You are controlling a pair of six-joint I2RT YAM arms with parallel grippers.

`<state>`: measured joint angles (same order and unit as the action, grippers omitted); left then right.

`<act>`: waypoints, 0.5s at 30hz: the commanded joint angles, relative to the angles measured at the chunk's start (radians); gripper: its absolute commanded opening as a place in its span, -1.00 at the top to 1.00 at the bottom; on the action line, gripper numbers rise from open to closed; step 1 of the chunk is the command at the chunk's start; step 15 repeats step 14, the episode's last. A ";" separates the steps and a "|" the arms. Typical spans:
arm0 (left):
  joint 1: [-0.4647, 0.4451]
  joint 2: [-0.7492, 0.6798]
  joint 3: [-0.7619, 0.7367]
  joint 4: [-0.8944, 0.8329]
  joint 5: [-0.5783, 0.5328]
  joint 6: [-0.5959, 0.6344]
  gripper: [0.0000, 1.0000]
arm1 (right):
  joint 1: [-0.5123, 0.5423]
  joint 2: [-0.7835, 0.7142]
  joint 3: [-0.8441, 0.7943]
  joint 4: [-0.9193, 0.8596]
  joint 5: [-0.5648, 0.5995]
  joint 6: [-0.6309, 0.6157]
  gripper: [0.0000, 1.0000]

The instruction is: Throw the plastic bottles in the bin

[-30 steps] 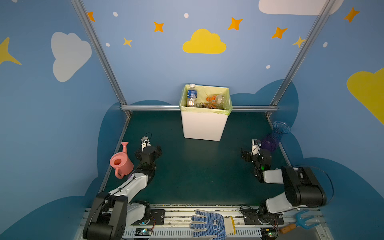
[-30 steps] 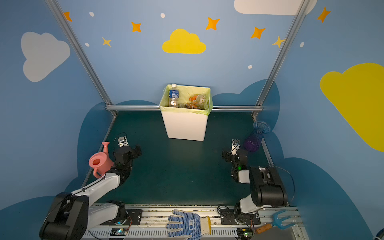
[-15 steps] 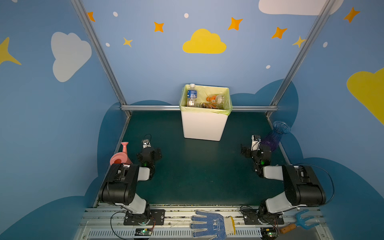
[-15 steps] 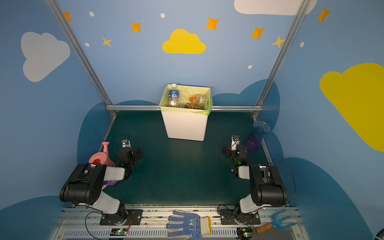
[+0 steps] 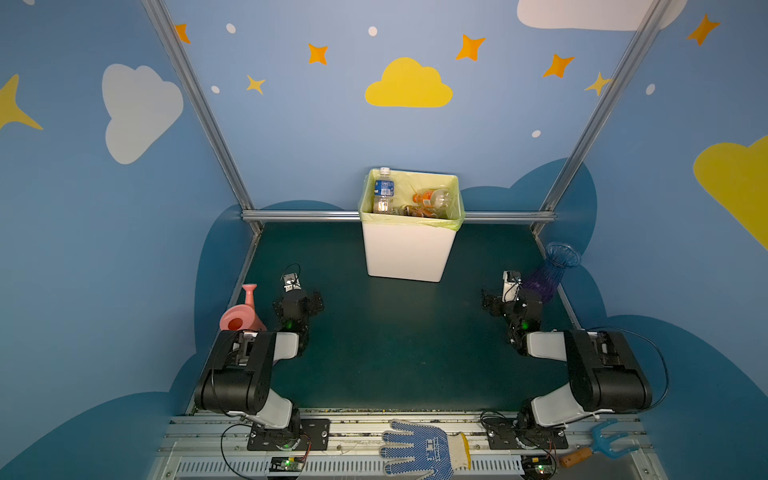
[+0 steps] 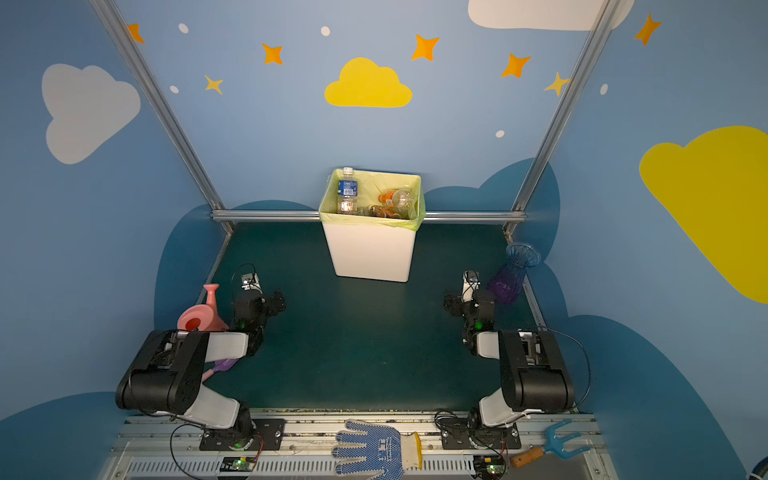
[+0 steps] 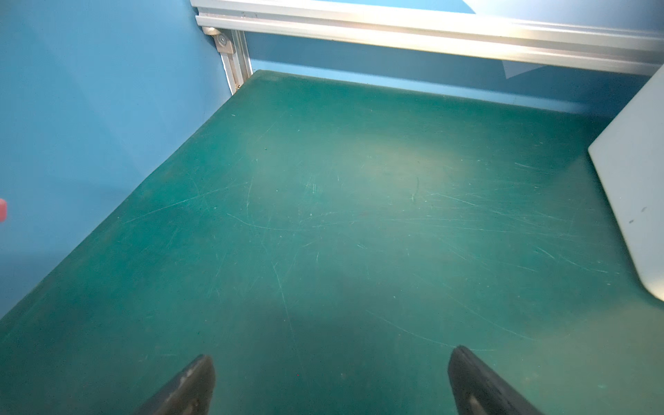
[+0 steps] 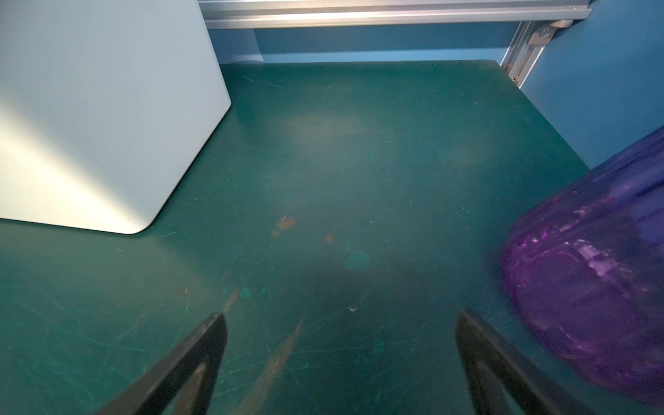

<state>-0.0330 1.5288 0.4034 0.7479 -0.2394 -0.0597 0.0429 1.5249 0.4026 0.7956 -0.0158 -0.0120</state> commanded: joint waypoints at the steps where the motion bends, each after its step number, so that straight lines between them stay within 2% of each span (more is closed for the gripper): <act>1: 0.005 -0.012 0.014 -0.006 0.008 -0.002 -1.00 | 0.004 -0.012 0.005 -0.006 0.011 -0.003 -0.96; 15: 0.004 -0.013 0.014 -0.005 0.009 -0.002 -1.00 | 0.002 -0.012 0.007 -0.011 0.010 0.000 -0.96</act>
